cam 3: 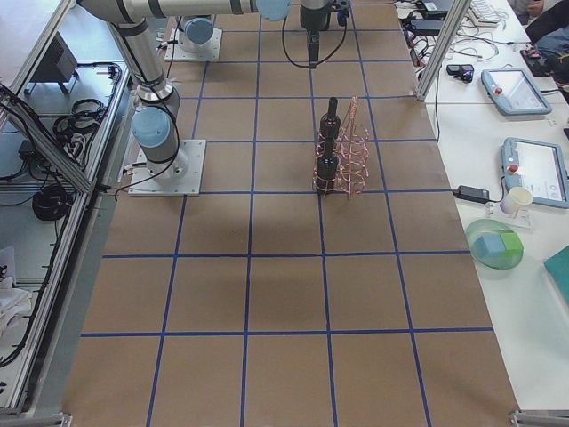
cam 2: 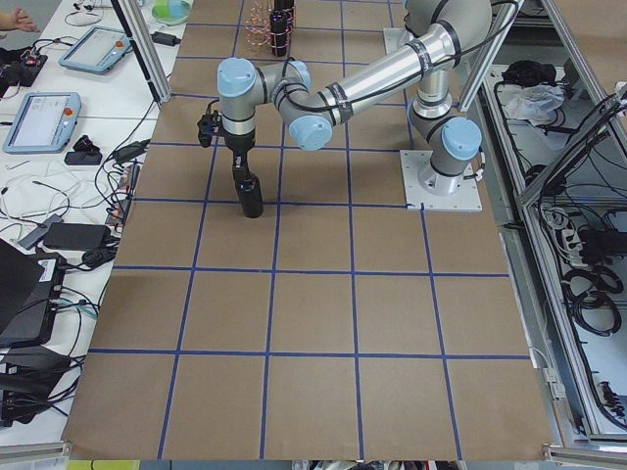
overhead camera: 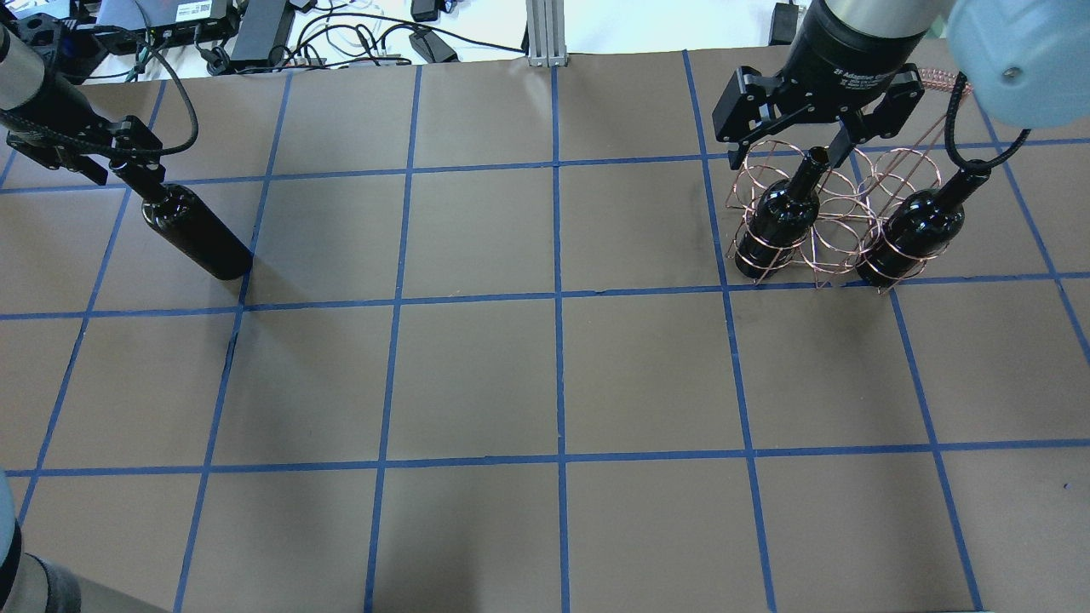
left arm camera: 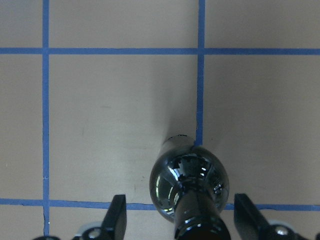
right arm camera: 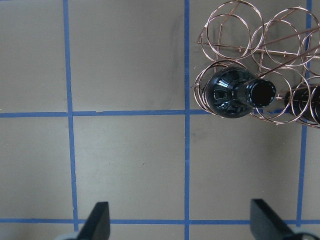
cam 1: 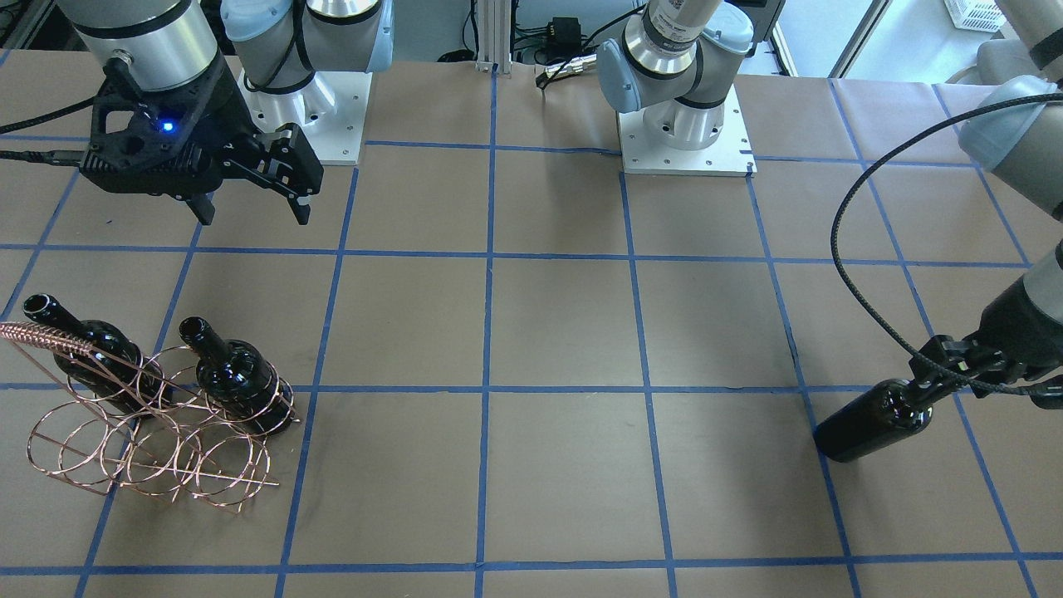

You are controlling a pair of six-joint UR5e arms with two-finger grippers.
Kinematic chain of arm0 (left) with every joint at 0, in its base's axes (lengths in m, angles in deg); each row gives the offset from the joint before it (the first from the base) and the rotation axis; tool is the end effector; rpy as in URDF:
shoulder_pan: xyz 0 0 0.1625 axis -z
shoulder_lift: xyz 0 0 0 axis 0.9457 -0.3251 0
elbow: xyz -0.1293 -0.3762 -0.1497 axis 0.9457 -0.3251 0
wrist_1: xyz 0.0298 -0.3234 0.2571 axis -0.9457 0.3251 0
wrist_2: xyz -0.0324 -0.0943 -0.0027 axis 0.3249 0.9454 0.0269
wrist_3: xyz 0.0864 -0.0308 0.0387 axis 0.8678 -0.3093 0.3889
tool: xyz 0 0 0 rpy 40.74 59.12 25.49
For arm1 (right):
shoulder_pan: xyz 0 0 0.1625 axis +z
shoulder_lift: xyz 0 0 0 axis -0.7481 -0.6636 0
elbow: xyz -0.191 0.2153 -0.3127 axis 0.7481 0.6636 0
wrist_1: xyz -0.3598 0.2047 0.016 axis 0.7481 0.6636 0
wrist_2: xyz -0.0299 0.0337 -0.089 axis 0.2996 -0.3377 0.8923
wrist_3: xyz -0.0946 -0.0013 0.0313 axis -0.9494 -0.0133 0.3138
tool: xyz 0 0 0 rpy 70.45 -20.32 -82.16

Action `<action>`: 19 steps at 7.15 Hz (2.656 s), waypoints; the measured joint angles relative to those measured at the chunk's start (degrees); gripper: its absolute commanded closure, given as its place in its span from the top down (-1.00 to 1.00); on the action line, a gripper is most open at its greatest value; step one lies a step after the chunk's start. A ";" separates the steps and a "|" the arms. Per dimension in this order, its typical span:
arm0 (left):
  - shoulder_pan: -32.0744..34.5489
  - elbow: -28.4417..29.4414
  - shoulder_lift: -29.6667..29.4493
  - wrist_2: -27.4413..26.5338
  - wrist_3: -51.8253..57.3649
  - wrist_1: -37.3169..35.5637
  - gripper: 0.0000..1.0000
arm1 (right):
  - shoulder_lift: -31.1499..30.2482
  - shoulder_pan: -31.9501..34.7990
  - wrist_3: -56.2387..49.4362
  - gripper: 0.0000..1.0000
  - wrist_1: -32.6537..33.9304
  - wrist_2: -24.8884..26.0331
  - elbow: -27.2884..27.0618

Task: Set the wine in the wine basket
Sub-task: 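Close the left gripper on the bottle neck, then drag the bottle with the left gripper toward the table center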

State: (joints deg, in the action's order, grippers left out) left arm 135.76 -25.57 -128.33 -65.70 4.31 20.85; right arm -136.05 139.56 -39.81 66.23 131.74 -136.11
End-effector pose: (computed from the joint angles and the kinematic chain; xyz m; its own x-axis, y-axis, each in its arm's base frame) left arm 0.1415 -0.6179 0.3798 -0.9994 -0.0228 -0.0257 -0.0197 0.9928 -0.1179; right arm 0.1474 -0.5037 0.5088 -0.9991 0.0066 -0.0411 0.0087 0.9986 -0.0513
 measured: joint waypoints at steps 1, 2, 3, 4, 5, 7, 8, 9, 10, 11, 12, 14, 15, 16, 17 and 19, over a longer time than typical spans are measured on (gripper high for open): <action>0.03 -0.01 -0.05 0.01 -0.08 -0.01 0.20 | 0.04 0.00 0.10 1.00 -0.02 0.14 0.00; 0.03 -0.05 -0.05 0.00 -0.27 0.17 -0.05 | 0.06 0.00 0.22 1.00 -0.11 0.46 0.00; 0.04 -0.08 -0.04 0.00 -0.36 0.35 -0.28 | 0.07 0.00 0.27 1.00 -0.29 0.85 0.00; 0.04 -0.10 0.00 0.17 -0.39 0.46 -0.63 | 0.07 0.00 0.29 1.00 -0.33 1.04 0.00; 0.03 -0.10 0.07 0.59 -0.37 0.52 -0.85 | 0.07 0.00 0.29 1.00 -0.10 1.08 0.00; -0.02 -0.05 0.32 1.27 -0.22 0.61 -1.00 | 0.07 -0.01 0.12 1.00 0.30 1.12 0.00; 0.24 -0.04 0.85 1.43 -0.40 0.66 -1.00 | 0.07 -0.03 -0.11 1.00 0.31 1.09 0.00; 0.96 0.08 2.47 1.97 -1.54 2.22 -1.00 | 0.06 -0.02 -0.27 1.00 0.39 0.97 0.00; 2.83 0.20 5.09 2.58 -3.68 5.48 -1.00 | 0.02 -0.01 -0.38 1.00 0.45 0.86 0.00; 6.87 0.20 7.70 2.65 -7.94 8.01 -1.00 | 0.02 0.00 -0.48 1.00 0.46 0.86 0.00; 12.26 0.15 9.58 2.51 -14.29 9.13 -1.00 | 0.02 0.00 -0.52 1.00 0.45 0.87 0.00; 20.86 -0.30 11.52 2.20 -24.06 9.78 -1.00 | 0.05 0.00 -0.52 1.00 0.49 0.88 0.00; 23.37 -0.98 11.87 2.20 -27.91 9.82 -1.00 | 0.07 0.00 -0.56 1.00 0.52 0.91 0.00; 26.38 -1.86 11.76 1.44 -32.47 9.72 -1.00 | 0.07 0.00 -0.58 1.00 0.53 0.94 0.00; 30.33 -2.62 11.43 -0.47 -37.39 9.50 -1.00 | 0.07 0.00 -0.60 1.00 0.53 0.97 0.00; 37.12 -3.86 11.42 -2.82 -44.76 9.07 -1.00 | 0.07 0.00 -0.64 1.00 0.58 0.91 0.00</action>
State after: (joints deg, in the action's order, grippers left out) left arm 172.89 -29.43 -116.91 -68.51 -40.44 29.92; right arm -135.97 139.57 -40.46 66.81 132.65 -136.11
